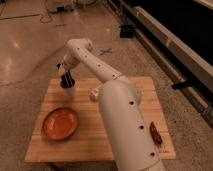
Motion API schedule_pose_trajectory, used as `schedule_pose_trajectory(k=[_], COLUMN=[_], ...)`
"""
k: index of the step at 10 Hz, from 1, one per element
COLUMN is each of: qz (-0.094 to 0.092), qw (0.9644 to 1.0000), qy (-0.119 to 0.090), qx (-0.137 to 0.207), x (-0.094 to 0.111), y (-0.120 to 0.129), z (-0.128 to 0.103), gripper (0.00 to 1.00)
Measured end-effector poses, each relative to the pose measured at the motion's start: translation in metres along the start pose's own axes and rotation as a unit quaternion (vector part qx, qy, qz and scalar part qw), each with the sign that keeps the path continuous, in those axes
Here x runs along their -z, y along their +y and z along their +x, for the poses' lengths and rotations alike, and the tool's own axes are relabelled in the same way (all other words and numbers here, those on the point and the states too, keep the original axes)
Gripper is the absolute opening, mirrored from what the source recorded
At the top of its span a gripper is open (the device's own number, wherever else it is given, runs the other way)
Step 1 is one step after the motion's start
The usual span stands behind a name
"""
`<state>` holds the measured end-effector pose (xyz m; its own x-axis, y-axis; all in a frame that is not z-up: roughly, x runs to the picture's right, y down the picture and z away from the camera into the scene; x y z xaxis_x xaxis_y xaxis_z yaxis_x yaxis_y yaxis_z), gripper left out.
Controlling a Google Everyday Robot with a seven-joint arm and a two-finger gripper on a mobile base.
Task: Place the eraser in the ceramic cup
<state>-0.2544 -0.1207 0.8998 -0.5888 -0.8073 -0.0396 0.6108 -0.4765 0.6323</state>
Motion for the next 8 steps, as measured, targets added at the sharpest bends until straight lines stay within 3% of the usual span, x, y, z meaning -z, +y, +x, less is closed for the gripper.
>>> schedule_pose_trajectory(k=[2, 5, 7, 8], qz=[0.016, 0.023, 0.022, 0.021], qw=[0.9998, 0.9996, 0.9995, 0.9995], qy=[0.006, 0.016, 0.017, 0.017], qx=[0.006, 0.009, 0.013, 0.015], x=[-0.0042, -0.0046, -0.0031, -0.0031], y=[-0.0052, -0.0046, -0.0056, -0.0057], z=[0.0038, 0.0020, 0.0018, 0.0015], gripper=[0.32, 0.65, 0.80, 0.80])
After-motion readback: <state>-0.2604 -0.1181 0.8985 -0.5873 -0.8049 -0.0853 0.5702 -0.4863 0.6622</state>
